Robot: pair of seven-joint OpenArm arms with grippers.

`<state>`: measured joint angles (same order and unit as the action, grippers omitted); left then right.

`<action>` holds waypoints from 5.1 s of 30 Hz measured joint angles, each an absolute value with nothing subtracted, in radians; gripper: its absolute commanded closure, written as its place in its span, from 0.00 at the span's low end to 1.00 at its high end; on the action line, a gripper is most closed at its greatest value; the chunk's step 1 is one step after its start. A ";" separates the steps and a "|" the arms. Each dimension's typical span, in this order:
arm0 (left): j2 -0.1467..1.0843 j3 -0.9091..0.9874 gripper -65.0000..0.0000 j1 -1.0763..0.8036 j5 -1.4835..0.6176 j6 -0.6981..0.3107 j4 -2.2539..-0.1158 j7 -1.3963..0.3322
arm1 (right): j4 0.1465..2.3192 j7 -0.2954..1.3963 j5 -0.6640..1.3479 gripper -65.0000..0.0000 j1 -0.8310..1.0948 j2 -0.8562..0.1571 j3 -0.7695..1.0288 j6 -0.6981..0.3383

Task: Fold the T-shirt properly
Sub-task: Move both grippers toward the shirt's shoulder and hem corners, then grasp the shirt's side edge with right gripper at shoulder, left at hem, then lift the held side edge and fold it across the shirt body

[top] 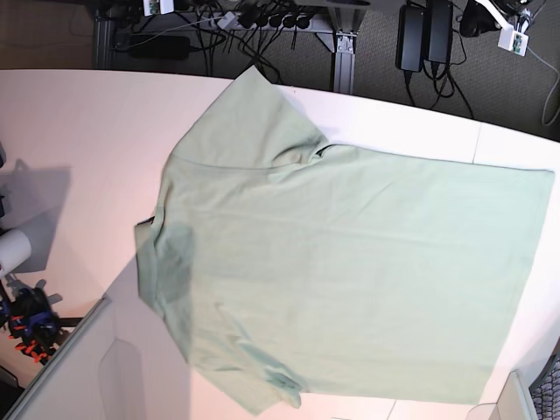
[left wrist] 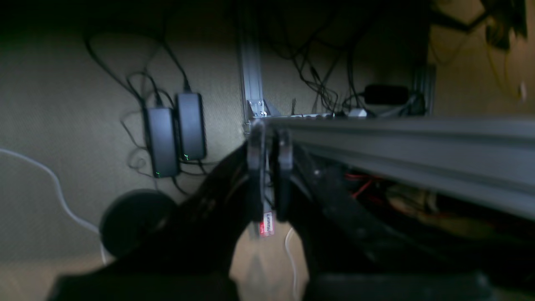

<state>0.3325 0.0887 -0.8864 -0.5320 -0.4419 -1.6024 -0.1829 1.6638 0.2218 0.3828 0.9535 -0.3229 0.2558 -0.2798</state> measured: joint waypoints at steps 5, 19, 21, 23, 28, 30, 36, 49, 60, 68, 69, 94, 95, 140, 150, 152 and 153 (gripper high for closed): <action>0.329 0.197 0.95 -0.934 -0.605 -0.459 -1.860 -0.373 | 1.863 0.303 0.533 1.00 0.970 -0.322 0.376 -0.278; 0.463 0.346 0.42 -0.936 -0.648 -0.424 -2.032 -0.396 | 1.917 0.339 0.645 0.41 0.742 -0.213 0.425 -0.223; 0.483 0.347 0.42 -0.936 -0.648 -0.403 -2.032 -0.395 | 1.885 0.364 0.647 0.41 0.698 -0.180 0.411 -0.222; 0.496 0.346 0.42 -0.936 -0.651 -0.361 -2.032 -0.392 | 1.849 0.364 0.648 0.41 0.666 -0.150 0.379 -0.220; 0.514 0.347 0.42 -0.916 -0.632 -0.306 -2.032 -0.406 | 1.790 0.340 0.639 0.41 0.627 -0.080 0.289 -0.225; 0.516 0.347 0.42 -0.891 -0.616 -0.302 -2.027 -0.419 | 1.772 0.337 0.629 0.41 0.615 -0.052 0.266 -0.232; 0.513 0.345 0.42 -0.765 -0.598 -0.236 -1.954 -0.494 | 1.766 0.337 0.628 0.41 0.609 0.022 0.237 -0.231; 0.566 0.345 0.42 -0.436 -0.635 -0.231 -1.585 -0.554 | 1.767 0.334 0.579 0.41 0.609 0.047 0.233 -0.239; 0.585 0.229 0.42 -0.349 -0.716 -0.366 -1.481 -0.530 | 1.767 0.335 0.579 0.41 0.609 0.047 0.233 -0.239; 0.585 0.131 0.79 -0.348 -0.651 -0.375 -1.484 -0.421 | 1.767 0.334 0.579 0.43 0.612 0.047 0.233 -0.239; 0.585 0.131 0.87 -0.348 -0.654 -0.374 -1.483 -0.418 | 1.767 0.334 0.579 0.47 0.612 0.047 0.233 -0.239; 0.582 0.274 1.00 -0.357 -0.617 -0.682 -1.477 -0.417 | 1.832 0.466 0.565 1.00 0.629 0.047 0.316 -0.228; 0.585 0.285 1.00 -0.357 -0.669 -0.682 -1.477 -0.435 | 1.847 0.469 0.576 1.00 0.638 0.047 0.326 -0.233; 0.612 -0.061 1.00 0.308 -0.564 -0.690 -0.920 -0.237 | 1.347 0.487 0.363 1.00 -0.274 -0.019 0.266 -0.310; 0.592 -0.036 0.47 0.308 -0.541 -0.691 -0.915 -0.232 | 1.330 0.456 0.320 0.45 -0.284 -0.019 0.235 -0.310; 0.593 -0.007 0.47 0.308 -0.558 -0.690 -0.931 -0.234 | 1.341 0.450 0.293 0.45 -0.282 -0.019 0.236 -0.310; 0.594 0.002 0.47 0.308 -0.566 -0.690 -0.947 -0.235 | 1.348 0.450 0.281 0.45 -0.282 -0.019 0.236 -0.310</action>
